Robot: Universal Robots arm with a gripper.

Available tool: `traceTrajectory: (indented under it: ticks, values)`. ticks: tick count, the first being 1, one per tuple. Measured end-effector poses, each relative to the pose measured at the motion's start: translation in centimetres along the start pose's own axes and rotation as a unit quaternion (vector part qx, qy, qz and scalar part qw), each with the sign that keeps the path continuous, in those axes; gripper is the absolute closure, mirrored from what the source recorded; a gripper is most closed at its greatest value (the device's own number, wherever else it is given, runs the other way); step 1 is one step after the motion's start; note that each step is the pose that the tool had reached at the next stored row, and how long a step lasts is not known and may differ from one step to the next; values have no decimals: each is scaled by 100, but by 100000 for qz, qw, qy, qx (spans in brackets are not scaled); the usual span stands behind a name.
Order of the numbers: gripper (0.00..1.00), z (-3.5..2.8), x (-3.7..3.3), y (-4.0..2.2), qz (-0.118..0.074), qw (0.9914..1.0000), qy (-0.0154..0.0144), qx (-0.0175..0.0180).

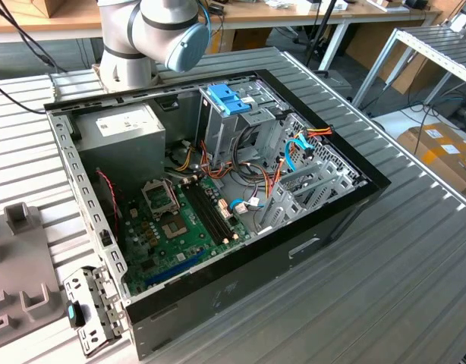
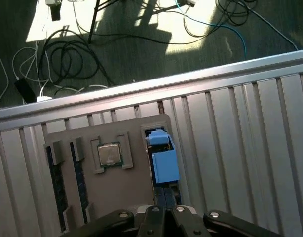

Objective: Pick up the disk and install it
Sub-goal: 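Pick up the disk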

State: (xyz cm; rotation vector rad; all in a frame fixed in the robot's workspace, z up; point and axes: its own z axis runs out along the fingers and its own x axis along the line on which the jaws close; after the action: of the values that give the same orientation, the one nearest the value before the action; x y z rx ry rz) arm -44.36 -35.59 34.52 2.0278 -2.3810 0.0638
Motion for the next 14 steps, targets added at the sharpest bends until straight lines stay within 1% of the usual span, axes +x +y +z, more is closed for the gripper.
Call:
traceTrajectory:
  ticks: [2,3,8,11,14]
  values:
    - [89,1,0,-1,-2179,99976,-45,79]
    - [89,1,0,-2,-2622,99966,-55,93]
    - [89,1,-2,-4,-2724,99963,-61,102]
    - [89,3,-11,-34,-2717,99963,-56,100]
    - [89,8,-32,-38,-2726,99963,-62,106]
